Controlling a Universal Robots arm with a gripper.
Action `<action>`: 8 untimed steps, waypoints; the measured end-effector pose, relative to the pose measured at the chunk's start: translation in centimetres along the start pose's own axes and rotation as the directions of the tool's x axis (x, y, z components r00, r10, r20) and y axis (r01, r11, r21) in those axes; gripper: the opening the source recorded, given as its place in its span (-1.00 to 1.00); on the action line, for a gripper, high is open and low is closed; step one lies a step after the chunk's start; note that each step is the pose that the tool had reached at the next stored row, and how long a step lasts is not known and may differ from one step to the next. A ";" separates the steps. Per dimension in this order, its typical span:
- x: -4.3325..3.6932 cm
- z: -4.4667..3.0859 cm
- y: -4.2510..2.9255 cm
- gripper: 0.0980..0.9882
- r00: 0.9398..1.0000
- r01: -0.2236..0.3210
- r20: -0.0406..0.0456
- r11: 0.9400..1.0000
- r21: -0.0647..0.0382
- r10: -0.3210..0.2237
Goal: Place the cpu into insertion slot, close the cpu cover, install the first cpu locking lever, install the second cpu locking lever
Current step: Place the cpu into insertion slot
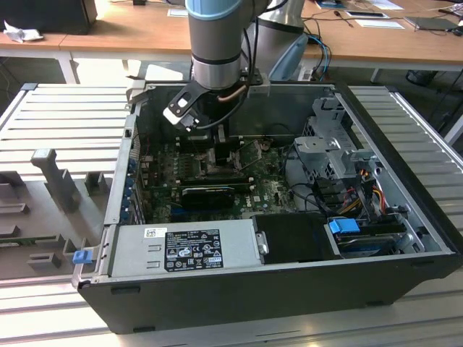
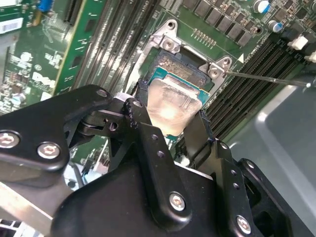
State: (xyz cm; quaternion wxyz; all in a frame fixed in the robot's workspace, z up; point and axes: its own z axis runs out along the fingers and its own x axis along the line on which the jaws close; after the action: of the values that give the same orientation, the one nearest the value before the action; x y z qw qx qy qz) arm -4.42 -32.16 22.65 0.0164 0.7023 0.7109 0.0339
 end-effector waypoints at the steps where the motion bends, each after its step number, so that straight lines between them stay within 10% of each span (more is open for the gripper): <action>1: 0.06 0.15 -0.09 -0.02 1.000 0.000 0.000 1.000 0.000 0.000; 8: 0.07 1.57 -0.27 -0.02 1.000 -0.013 0.001 1.000 0.000 0.013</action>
State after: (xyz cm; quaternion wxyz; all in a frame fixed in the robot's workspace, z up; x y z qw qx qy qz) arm -4.58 -32.05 21.07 0.0165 0.7069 0.7063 0.0336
